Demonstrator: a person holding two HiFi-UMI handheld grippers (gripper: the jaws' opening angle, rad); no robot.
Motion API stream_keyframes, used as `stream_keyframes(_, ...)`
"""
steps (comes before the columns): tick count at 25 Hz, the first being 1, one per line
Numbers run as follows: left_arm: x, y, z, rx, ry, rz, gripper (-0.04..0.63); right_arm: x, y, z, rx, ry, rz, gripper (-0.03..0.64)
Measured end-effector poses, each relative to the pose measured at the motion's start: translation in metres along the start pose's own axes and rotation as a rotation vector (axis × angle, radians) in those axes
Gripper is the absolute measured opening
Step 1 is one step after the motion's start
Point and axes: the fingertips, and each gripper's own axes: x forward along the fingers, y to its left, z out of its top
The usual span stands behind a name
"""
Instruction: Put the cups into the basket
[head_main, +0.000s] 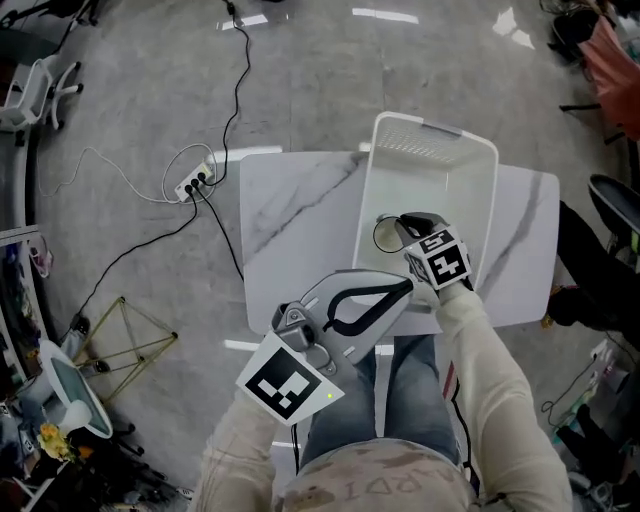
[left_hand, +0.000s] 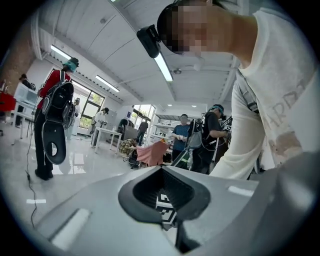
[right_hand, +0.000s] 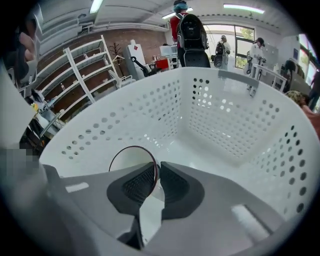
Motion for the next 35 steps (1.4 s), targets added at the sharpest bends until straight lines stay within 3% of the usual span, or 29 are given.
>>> stream_keyframes(6, 0.000, 0.012, -0.019, -0.032, -0.015, 0.005, 0.000, 0.040, -0.006, -0.014, -0.047, 0.073, 0.013, 0.060)
stream_keyframes(19, -0.005, 0.023, -0.024, -0.036, -0.014, 0.038, 0.000, 0.036, -0.004, -0.004, -0.047, 0.036, 0.014, 0.060)
stream_keyframes(26, -0.001, 0.012, -0.002, -0.007, -0.001, 0.057, 0.000, -0.016, 0.010, 0.035, -0.049, -0.107, 0.065, 0.026)
stream_keyframes(35, 0.006, -0.012, 0.075, 0.075, -0.066, 0.095, 0.000, -0.175, 0.063, 0.121, -0.089, -0.464, 0.139, 0.025)
